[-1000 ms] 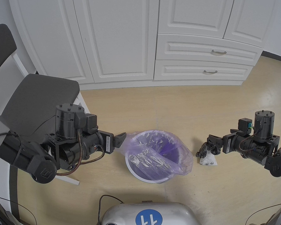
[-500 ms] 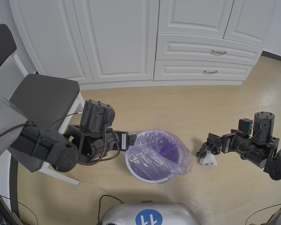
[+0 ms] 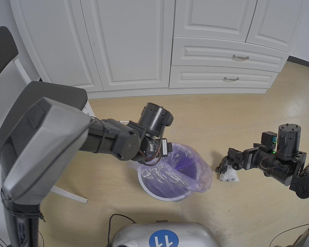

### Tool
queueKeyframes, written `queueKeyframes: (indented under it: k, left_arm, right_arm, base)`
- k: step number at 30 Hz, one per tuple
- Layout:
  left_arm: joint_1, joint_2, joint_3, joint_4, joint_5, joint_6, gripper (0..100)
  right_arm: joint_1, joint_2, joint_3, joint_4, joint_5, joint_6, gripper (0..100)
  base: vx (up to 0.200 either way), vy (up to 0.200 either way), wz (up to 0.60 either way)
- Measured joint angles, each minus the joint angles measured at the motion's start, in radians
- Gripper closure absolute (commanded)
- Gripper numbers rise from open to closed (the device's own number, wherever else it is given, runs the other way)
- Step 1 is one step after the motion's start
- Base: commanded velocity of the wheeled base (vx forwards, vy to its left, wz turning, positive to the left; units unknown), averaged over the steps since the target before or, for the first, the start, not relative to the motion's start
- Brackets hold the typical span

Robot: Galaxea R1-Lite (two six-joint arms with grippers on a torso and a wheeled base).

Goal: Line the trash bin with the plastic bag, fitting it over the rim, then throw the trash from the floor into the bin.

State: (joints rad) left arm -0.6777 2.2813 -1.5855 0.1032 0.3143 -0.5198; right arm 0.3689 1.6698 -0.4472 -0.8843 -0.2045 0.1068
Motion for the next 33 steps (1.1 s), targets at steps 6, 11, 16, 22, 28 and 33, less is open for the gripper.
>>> queueKeyframes:
  k: [6,11,16,22,28,33]
  left_arm:
    - [-0.007,0.143,-0.119,-0.011,-0.028,0.002,0]
    - [-0.007,0.203,-0.138,-0.087,-0.084,0.047,0]
    - [-0.007,0.224,-0.096,-0.083,-0.081,0.117,0]
    - [-0.008,0.181,0.058,-0.081,-0.076,0.203,0]
    - [0.003,0.093,0.256,-0.086,-0.075,0.272,0]
    - [0.023,0.021,0.409,-0.094,-0.078,0.293,0]
  right_arm:
    - [-0.003,0.003,0.004,0.001,0.0,-0.002,0]
    - [-0.004,0.011,0.008,0.001,0.003,-0.002,0]
    - [-0.004,0.019,0.014,0.0,0.003,-0.004,0]
    - [-0.003,0.02,0.031,0.0,0.006,-0.025,0]
    - [0.003,0.02,0.055,0.0,0.008,-0.048,0]
    - [0.007,0.019,0.069,-0.002,0.01,-0.055,0]
  base:
    - [0.0,0.0,0.0]
    - [0.0,0.0,0.0]
    - [0.0,0.0,0.0]
    - [0.0,0.0,0.0]
    - [0.0,0.0,0.0]
    - [0.0,0.0,0.0]
